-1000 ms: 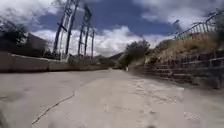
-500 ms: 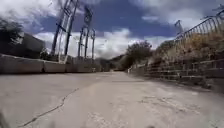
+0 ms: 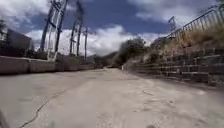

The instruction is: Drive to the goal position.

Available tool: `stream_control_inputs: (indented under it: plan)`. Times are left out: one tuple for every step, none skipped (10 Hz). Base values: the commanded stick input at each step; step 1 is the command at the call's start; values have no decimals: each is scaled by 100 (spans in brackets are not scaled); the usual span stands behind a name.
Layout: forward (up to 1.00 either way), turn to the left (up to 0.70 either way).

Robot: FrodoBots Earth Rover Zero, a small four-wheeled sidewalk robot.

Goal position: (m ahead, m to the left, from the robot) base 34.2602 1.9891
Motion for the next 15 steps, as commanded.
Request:
stream_control_inputs:
  plan:
    - [100, 0]
    - [100, 0]
    - [100, 0]
    - [100, 0]
    - [100, 0]
    - [100, 0]
    - [100, 0]
    - [100, 0]
    - [100, 0]
    - [100, 0]
    - [100, 0]
    - [100, 0]
    - [100, 0]
    - [100, 0]
    - [100, 0]
